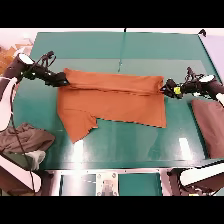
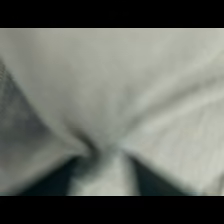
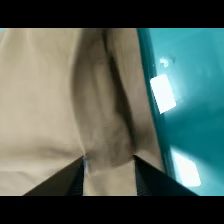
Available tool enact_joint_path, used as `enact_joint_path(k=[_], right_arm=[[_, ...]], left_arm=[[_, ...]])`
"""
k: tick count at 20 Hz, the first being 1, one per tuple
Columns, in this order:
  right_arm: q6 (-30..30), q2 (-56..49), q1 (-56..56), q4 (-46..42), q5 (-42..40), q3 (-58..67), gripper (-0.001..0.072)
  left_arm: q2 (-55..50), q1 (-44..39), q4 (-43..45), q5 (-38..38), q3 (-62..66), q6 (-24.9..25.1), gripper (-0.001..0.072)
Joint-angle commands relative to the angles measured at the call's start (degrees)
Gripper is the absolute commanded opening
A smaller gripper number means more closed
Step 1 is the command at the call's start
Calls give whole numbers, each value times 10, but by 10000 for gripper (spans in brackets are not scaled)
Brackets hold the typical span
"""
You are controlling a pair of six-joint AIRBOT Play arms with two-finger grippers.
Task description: Fold the shirts.
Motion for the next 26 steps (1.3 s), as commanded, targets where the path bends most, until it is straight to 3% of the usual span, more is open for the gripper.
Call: enact_joint_path(k=[1, 3, 5, 6, 8, 14, 17, 20, 24, 26], right_arm=[[0, 5, -21, -11, 64, 19, 360], [0, 25, -48, -12, 111, 18, 348], [0, 61, -68, -12, 143, -12, 268], [0, 86, -74, -13, 145, -45, 268], [0, 145, -79, -20, 144, -130, 268], [6, 372, -78, -13, 140, -400, 263], [6, 458, -78, 35, 82, -497, 263], [6, 471, -78, 112, 14, -555, 266], [6, 471, -78, 140, -34, -575, 275], [6, 471, -78, 140, -49, -575, 345]], left_arm=[[0, 14, 2, -70, 28, -26, 552], [3, 42, 1, -139, 58, -61, 552], [16, 72, 2, -211, 53, -90, 552], [28, 81, 1, -239, 38, -97, 552], [76, 90, 6, -246, -32, -96, 552], [287, 92, 51, -128, -368, -86, 553], [331, 91, 41, -47, -500, -86, 552], [328, 90, -13, 43, -576, -57, 532], [327, 90, -71, 129, -608, -31, 532], [321, 86, -99, 156, -610, -25, 530]])
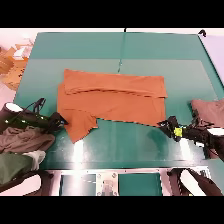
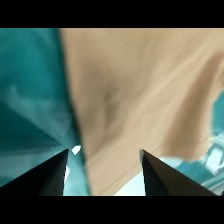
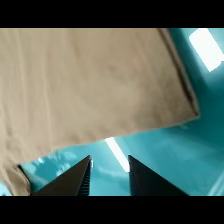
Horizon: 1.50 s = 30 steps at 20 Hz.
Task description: Fold the shirts.
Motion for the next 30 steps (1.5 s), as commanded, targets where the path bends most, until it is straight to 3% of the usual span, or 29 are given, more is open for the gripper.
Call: enact_joint_path(k=[1, 2, 3, 4, 5, 7, 12, 15, 19, 20, 21, 22, 23, 26, 30], right_arm=[[-1, 5, 0, 19, -46, -14, 382], [-1, 5, 0, 19, -51, -14, 381], [-1, 5, 0, 19, -52, -14, 381], [0, 5, 0, 19, -52, -14, 398], [2, 5, 0, 19, -56, -16, 432], [18, 5, 0, 20, -66, -17, 432], [52, -34, 52, 25, -114, -19, 431], [70, -71, 85, 26, -119, -19, 430], [73, -77, 109, 53, -216, -19, 427], [73, -77, 109, 64, -239, -19, 397], [73, -77, 109, 69, -261, -19, 318], [73, -77, 109, 73, -273, -19, 193], [72, -77, 109, 79, -278, -19, 21], [21, -75, 101, 73, -264, -9, 17], [6, -52, 23, -40, -138, 33, 17]], left_arm=[[-13, -15, -56, 95, -23, 31, 456], [-28, -39, -87, 108, -22, 53, 382], [-44, -67, -118, 113, -22, 78, 242], [-53, -89, -136, 111, -21, 99, 45], [-54, -100, -135, 102, -15, 103, 27], [-53, -96, -119, 56, 15, 100, 27], [-28, -89, -27, -33, 72, 39, 26], [1, -89, -9, -45, 83, 26, 26], [7, -89, -10, -60, 83, 26, 27], [7, -89, -10, -63, 83, 26, 27], [7, -89, -11, -65, 83, 26, 27], [7, -89, -13, -68, 83, 26, 26], [8, -89, -15, -73, 83, 26, 26], [18, -90, -13, -105, 83, 25, 26], [92, -90, 38, -138, 82, -19, 26]])
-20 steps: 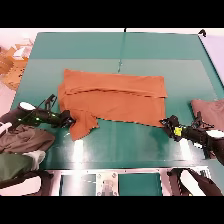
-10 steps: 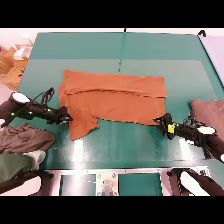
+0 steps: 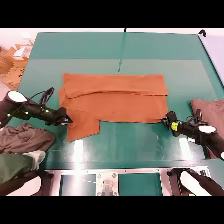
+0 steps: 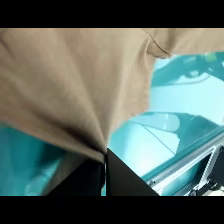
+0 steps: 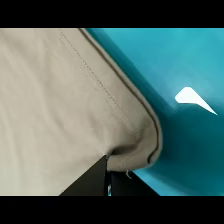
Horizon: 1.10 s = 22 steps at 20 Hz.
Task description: Fold the shirts.
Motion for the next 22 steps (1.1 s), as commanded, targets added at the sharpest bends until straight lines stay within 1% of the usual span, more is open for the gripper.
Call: enact_joint_path(k=[1, 3, 5, 7, 10, 13, 16, 19, 22], right_arm=[[-11, 28, -61, -97, 112, 37, 17], [24, 58, -89, -178, 167, 62, 17], [58, 92, -99, -246, 208, 83, 17], [59, 111, -97, -254, 227, 101, 17], [59, 110, -84, -239, 231, 130, 17], [59, 91, -52, -222, 188, 183, 18], [59, 10, -9, -214, 157, 266, 18], [59, -112, 26, -211, 133, 366, 18], [59, -237, 45, -192, 124, 467, 19]], left_arm=[[62, 1, 54, -39, 0, -42, 26], [92, 1, 75, -68, 0, -60, 25], [110, 1, 75, -84, 0, -69, 25], [113, 1, 60, -84, 6, -70, 25], [113, 1, 19, -46, 31, -69, 26], [83, 1, 17, -23, 92, -62, 26], [6, 1, 10, -19, 179, -51, 26], [-85, 1, 5, -3, 269, -45, 26], [-179, 1, -26, 25, 345, -38, 27]])
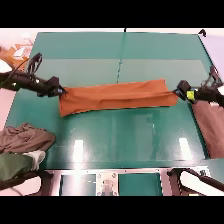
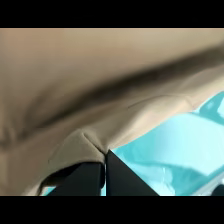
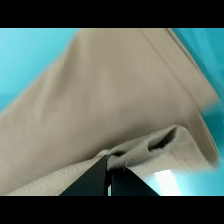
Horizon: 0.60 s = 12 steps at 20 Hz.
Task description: Fold the shirts.
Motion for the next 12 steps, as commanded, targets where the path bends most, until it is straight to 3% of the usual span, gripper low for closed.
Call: enact_joint_path(k=[1, 4, 5, 6, 8, 9, 12], right_arm=[[0, -141, 26, 15, -24, 118, 19], [0, -250, 34, 40, -27, 203, 20], [0, -279, 34, 51, -34, 225, 48], [0, -304, 32, 54, -48, 249, 164], [-22, -329, 12, 53, -43, 305, 325], [-58, -330, -6, 53, -17, 332, 410], [-124, -330, -79, 53, 125, 378, 489]], left_arm=[[-115, 1, -34, 32, 93, 7, 27], [-200, -4, -47, 62, 130, 17, 34], [-220, -9, -53, 96, 132, 19, 315], [-231, -12, -67, 138, 132, 19, 574], [-233, -9, -93, 230, 143, 20, 594], [-233, 0, -92, 237, 164, 20, 595], [-233, 32, -88, 151, 233, 19, 593]])
